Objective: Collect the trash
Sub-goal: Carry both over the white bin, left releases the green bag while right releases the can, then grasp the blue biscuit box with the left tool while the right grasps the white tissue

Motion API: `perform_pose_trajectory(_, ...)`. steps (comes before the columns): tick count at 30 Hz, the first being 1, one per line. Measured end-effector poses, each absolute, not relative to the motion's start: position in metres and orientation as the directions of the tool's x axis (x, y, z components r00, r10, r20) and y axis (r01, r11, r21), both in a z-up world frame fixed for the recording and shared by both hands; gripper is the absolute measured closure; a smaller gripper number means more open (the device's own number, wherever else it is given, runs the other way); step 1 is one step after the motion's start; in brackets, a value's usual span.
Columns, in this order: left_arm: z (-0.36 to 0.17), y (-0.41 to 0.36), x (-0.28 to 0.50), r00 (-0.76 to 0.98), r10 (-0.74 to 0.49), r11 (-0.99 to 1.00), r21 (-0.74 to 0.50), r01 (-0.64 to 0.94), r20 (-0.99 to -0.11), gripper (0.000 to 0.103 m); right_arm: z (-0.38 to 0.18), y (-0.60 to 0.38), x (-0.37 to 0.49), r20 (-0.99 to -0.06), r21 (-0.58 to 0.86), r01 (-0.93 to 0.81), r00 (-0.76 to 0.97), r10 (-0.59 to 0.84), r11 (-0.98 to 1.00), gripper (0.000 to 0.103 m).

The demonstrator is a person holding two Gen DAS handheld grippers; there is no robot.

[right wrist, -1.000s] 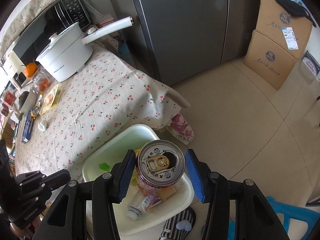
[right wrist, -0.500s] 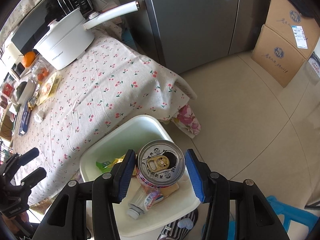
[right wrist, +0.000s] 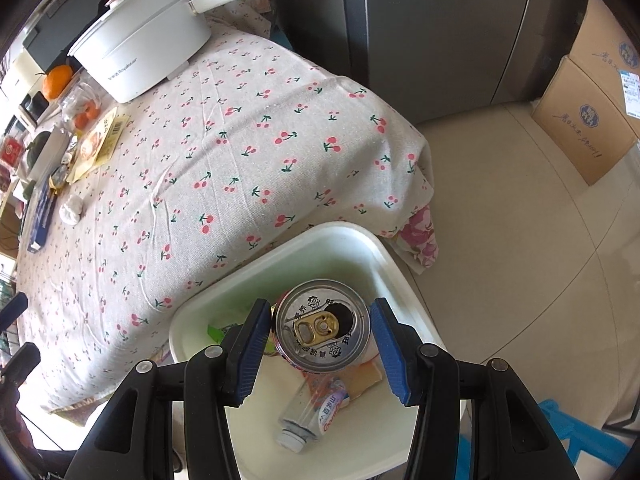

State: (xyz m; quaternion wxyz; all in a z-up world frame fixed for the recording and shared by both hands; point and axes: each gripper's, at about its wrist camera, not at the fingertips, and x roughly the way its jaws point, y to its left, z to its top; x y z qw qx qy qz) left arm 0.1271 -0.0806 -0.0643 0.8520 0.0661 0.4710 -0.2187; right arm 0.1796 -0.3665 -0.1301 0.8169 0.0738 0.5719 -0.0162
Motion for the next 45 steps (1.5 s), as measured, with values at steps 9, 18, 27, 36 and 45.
perform_pose_trajectory(9,-0.058,-0.053,0.127,0.495,-0.276,0.916,-0.07,0.395,-0.824,0.008,-0.112,-0.355,0.182,-0.914,0.162,0.106,0.391,0.109,0.981,0.042)
perform_pose_trajectory(18,-0.051,-0.02,0.131,0.533,-0.236,0.945,-0.065,0.32,-0.813,0.002,-0.091,-0.341,0.175,-0.893,0.118,0.075,0.443,0.073,0.99,0.028)
perform_pose_trajectory(27,-0.053,0.03,0.141,0.571,-0.139,0.983,-0.041,0.181,-0.809,0.001,-0.078,-0.305,0.181,-0.874,0.065,0.008,0.484,0.053,0.998,0.019)
perform_pose_trajectory(36,-0.062,0.103,0.157,0.575,-0.06,0.998,-0.068,0.008,-0.816,0.001,-0.079,-0.243,0.206,-0.872,0.047,-0.07,0.485,0.075,0.996,0.019)
perform_pose_trajectory(45,-0.09,0.155,0.18,0.57,0.028,0.994,-0.039,-0.105,-0.821,0.001,-0.092,-0.183,0.238,-0.876,0.065,-0.113,0.47,0.111,0.991,0.019)
